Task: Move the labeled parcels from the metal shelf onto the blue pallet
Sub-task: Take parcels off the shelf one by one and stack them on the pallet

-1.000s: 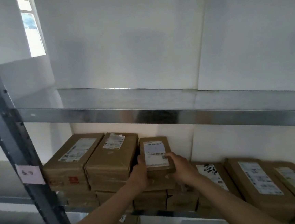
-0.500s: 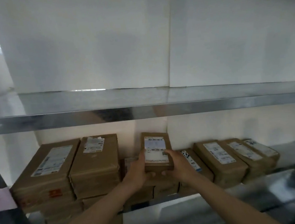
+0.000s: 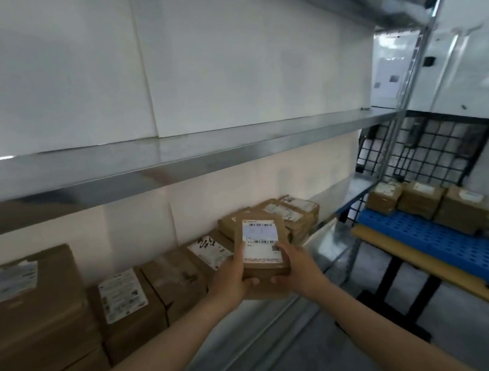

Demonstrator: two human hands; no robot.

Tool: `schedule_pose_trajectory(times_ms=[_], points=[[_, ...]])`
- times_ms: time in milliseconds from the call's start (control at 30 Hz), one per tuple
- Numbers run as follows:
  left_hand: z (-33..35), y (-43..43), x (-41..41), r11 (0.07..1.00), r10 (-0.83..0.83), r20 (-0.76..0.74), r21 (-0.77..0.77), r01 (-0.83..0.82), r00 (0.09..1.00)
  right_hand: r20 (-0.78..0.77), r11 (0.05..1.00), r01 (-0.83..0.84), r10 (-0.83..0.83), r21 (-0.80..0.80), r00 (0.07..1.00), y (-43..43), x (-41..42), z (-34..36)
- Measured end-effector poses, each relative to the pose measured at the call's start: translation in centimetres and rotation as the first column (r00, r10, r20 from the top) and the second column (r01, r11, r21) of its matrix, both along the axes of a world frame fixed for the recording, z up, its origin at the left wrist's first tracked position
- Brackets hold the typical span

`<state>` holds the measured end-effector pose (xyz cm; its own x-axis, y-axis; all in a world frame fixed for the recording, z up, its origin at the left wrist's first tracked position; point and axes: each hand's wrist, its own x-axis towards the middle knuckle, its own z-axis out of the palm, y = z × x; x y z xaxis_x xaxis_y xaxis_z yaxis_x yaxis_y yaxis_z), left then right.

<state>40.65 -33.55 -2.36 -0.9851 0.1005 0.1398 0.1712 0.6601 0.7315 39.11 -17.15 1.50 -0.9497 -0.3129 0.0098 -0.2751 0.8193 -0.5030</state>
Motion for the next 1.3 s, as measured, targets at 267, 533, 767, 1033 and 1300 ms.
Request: schedule_pose_trajectory(times_ms=[267, 533, 767, 1033, 1300], points=[[1.0, 10.0, -5.8, 0.984, -0.170, -0.011, -0.052, 0.169, 0.985, 0.013, 0.975, 0.219, -0.218, -0.044, 0.976, 10.1, -2.5, 0.1], [1.9, 23.2, -13.3, 0.944, -0.328, -0.014, -0.034, 0.328, 0.945, 0.021, 0.931, 0.357, -0.356, -0.071, 0.934, 22.8, -8.0, 0.3], [0.7, 34.5, -19.1, 0.901, -0.433, 0.033, -0.018, 0.433, 0.901, 0.057, 0.874, 0.478, -0.474, -0.091, 0.878, 33.5, -11.8, -0.6], [-1.9, 44.6, -25.5, 0.830, -0.555, 0.106, 0.011, 0.558, 0.825, 0.115, 0.773, 0.631, -0.622, -0.068, 0.775, 42.0, -15.7, -3.0], [-3.9, 51.8, -36.5, 0.771, -0.634, 0.076, -0.001, 0.636, 0.769, 0.126, 0.691, 0.721, -0.712, -0.042, 0.690, 47.9, -25.1, -3.8]])
